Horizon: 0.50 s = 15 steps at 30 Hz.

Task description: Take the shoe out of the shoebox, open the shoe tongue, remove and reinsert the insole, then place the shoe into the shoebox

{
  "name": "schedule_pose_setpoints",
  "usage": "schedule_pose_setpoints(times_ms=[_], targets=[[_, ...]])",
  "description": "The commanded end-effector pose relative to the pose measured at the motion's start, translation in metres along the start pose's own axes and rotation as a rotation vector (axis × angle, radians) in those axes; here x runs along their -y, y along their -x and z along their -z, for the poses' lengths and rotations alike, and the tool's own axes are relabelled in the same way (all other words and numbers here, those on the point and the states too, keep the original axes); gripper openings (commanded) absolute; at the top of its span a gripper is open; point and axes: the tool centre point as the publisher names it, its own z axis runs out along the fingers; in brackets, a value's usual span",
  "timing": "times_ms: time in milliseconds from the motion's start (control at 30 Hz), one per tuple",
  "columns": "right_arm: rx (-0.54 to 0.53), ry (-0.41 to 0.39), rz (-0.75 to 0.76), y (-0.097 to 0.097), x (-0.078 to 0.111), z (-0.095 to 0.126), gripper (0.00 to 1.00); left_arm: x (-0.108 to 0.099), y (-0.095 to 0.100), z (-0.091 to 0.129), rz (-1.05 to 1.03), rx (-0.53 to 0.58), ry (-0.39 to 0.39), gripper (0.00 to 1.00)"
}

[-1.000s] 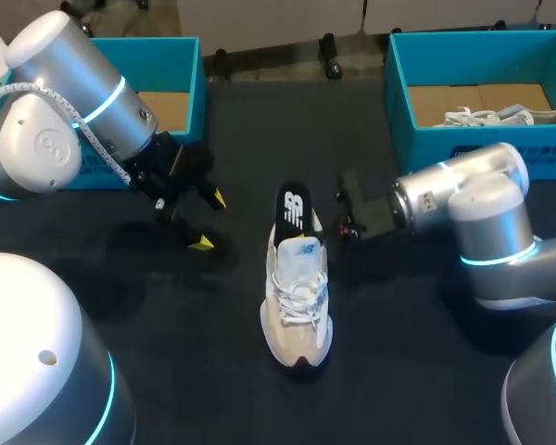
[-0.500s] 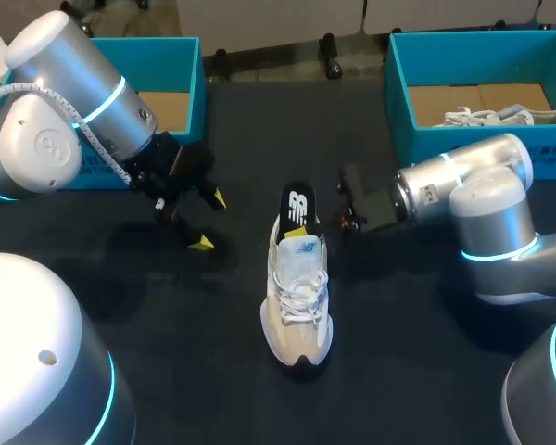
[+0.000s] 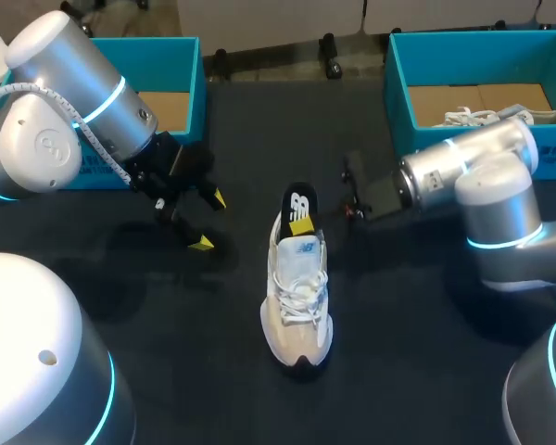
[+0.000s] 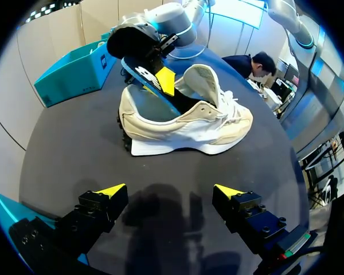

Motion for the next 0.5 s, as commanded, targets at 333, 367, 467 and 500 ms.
schedule_pose_setpoints(times_ms=[333,367,467,500], targets=[[-0.032,0.009,-0.053,-0.006,0.021,-0.021,0.0,0.0,-0.001,0.0,-0.001,0.003,0.002,1.0],[-0.037,0.007,-0.058,-0.007,0.022,-0.023,0.0,0.0,-0.001,0.0,-0.001,0.003,0.002,1.0],[-0.049,0.003,-0.073,-0.008,0.027,-0.028,0.0,0.0,-0.001,0.0,-0.001,0.003,0.002,1.0],[-0.049,0.002,-0.073,-0.008,0.027,-0.028,0.0,0.0,-0.001,0.0,-0.001,0.003,0.002,1.0]])
